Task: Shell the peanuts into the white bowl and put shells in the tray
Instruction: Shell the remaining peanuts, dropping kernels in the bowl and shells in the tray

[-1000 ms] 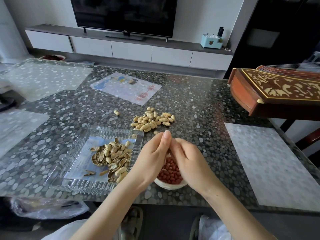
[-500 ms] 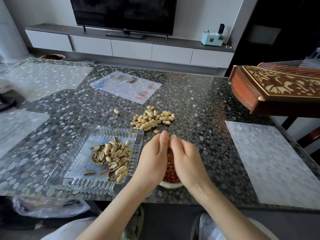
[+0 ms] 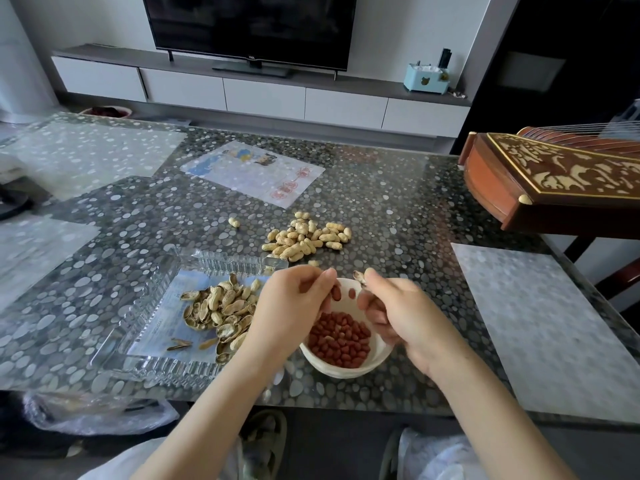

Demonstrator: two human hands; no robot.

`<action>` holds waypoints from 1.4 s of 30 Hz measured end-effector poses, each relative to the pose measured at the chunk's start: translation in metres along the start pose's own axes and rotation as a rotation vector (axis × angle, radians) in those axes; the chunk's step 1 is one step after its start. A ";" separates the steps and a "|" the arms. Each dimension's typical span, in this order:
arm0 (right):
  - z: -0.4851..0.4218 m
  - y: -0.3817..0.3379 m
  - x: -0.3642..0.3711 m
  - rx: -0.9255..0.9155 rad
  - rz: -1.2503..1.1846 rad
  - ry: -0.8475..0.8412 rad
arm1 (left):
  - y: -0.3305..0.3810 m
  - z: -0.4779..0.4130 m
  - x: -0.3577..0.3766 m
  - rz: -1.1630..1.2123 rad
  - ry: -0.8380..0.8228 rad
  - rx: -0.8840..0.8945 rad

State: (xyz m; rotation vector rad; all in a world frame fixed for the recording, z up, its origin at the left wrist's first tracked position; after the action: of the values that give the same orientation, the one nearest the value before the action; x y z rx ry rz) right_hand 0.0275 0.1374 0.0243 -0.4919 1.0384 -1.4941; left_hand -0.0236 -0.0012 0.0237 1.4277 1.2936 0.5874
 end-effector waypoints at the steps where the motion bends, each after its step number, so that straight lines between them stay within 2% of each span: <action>1: 0.000 -0.001 -0.004 -0.071 0.154 0.093 | 0.000 -0.001 -0.002 -0.061 0.001 0.016; 4: 0.003 -0.005 -0.007 -0.344 0.609 0.360 | 0.001 -0.003 -0.006 -0.232 -0.027 0.090; 7: 0.002 -0.005 -0.009 -0.440 0.626 0.448 | 0.003 -0.003 -0.008 -0.306 -0.072 0.146; 12: -0.006 -0.006 -0.012 -0.412 0.525 0.428 | 0.004 0.000 -0.016 -0.403 -0.119 0.243; 16: -0.011 -0.006 -0.008 -0.371 0.450 0.381 | -0.003 -0.001 -0.030 -0.345 -0.104 0.156; 19: -0.008 -0.014 0.002 -0.434 0.372 0.346 | -0.008 -0.003 -0.051 -0.230 0.021 0.056; 21: -0.002 -0.023 0.021 -0.525 0.364 0.266 | -0.015 -0.004 -0.071 -0.186 0.148 -0.017; 25: -0.002 -0.032 0.068 -0.605 0.524 0.099 | -0.033 -0.004 -0.104 -0.366 0.254 -0.130; 29: -0.004 -0.042 0.103 -0.634 0.766 0.099 | -0.039 -0.002 -0.116 -0.477 0.272 -0.149; 32: -0.011 -0.050 0.104 -0.593 0.809 0.127 | -0.040 -0.001 -0.120 -0.489 0.275 -0.148; 35: -0.040 -0.064 0.079 -0.478 0.758 0.327 | -0.040 -0.003 -0.123 -0.478 0.284 -0.155; 37: -0.072 -0.068 0.062 -0.334 0.799 0.442 | -0.041 -0.004 -0.124 -0.475 0.300 -0.144; 39: -0.103 -0.066 0.055 -0.208 0.911 0.432 | -0.040 -0.004 -0.122 -0.470 0.310 -0.125; 42: -0.130 -0.065 0.059 -0.155 1.039 0.349 | -0.037 -0.006 -0.118 -0.448 0.307 -0.103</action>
State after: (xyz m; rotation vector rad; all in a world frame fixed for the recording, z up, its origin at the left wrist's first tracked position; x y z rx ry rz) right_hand -0.1254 0.1184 -0.0045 0.2278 1.3838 -0.5677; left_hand -0.0775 -0.1130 0.0253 0.9405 1.7361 0.5703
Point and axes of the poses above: each hand's wrist, its own z-axis away from the middle knuckle, its own x-axis out of the palm, y = z × x, the point moved 4 cm from there along -z, towards the middle knuckle, and after that the axes turned 14 degrees about x, right-handed, at the moved point
